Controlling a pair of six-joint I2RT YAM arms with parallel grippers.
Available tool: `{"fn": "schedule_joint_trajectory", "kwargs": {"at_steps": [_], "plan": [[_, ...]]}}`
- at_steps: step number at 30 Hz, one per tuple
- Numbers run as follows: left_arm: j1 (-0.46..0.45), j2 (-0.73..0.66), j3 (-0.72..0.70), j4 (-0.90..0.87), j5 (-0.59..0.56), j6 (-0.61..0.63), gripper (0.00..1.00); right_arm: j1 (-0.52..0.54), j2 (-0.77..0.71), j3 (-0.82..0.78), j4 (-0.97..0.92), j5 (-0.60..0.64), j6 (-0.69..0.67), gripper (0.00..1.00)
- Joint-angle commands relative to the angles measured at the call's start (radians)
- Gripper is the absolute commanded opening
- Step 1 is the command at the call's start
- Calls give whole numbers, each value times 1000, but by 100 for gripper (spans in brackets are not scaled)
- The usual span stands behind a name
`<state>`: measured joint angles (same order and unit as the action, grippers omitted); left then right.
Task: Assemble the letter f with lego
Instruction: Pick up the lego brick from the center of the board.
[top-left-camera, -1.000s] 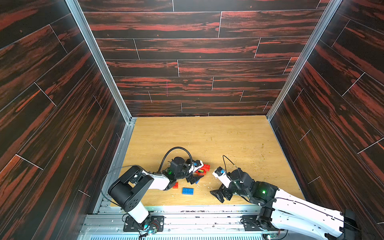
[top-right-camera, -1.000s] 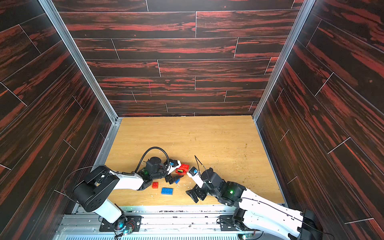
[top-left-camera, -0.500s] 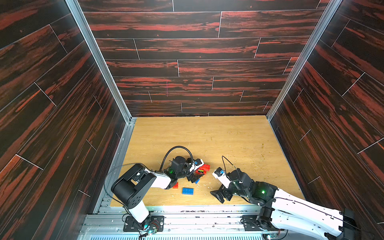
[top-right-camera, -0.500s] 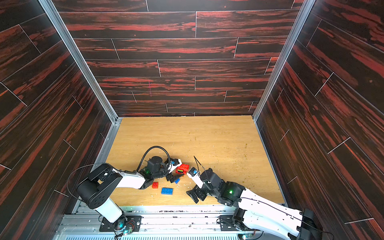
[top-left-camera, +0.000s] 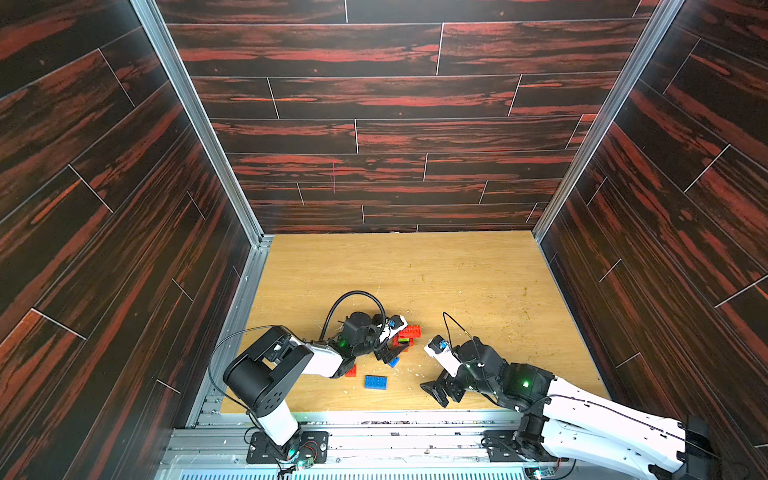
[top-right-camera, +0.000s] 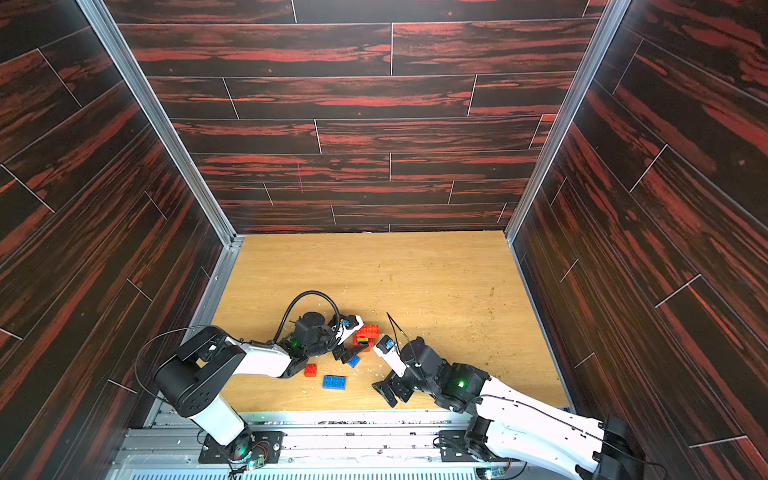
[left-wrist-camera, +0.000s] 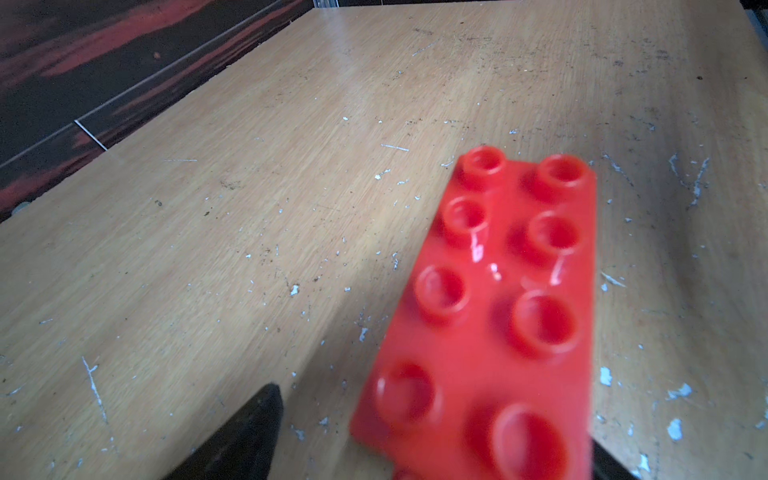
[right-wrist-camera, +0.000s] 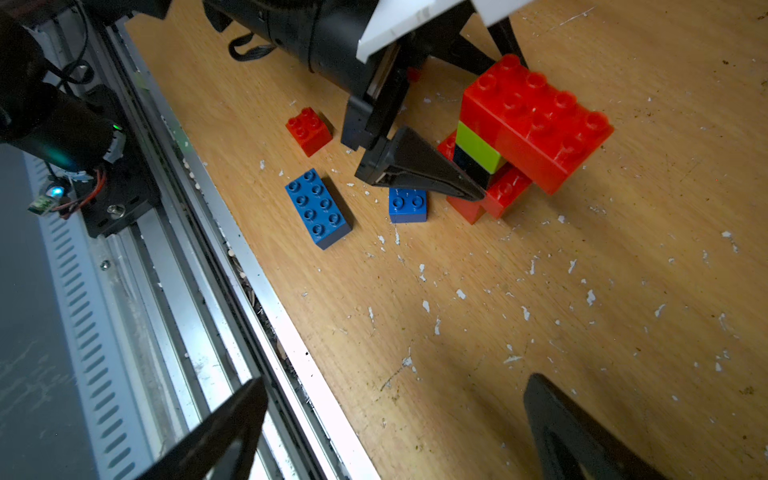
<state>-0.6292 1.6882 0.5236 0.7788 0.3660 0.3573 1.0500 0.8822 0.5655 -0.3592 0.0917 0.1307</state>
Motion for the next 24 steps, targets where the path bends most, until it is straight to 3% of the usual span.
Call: {"fn": "schedule_joint_trajectory", "kwargs": {"at_steps": [1, 20, 24], "plan": [[5, 8, 21, 13, -3, -6, 90, 15, 3, 19, -18, 8, 5, 98], [7, -58, -82, 27, 42, -12, 83, 21, 33, 20, -6, 3, 7, 98], [6, -57, -106, 68, 35, -29, 77, 25, 45, 23, -6, 3, 6, 98]]}}
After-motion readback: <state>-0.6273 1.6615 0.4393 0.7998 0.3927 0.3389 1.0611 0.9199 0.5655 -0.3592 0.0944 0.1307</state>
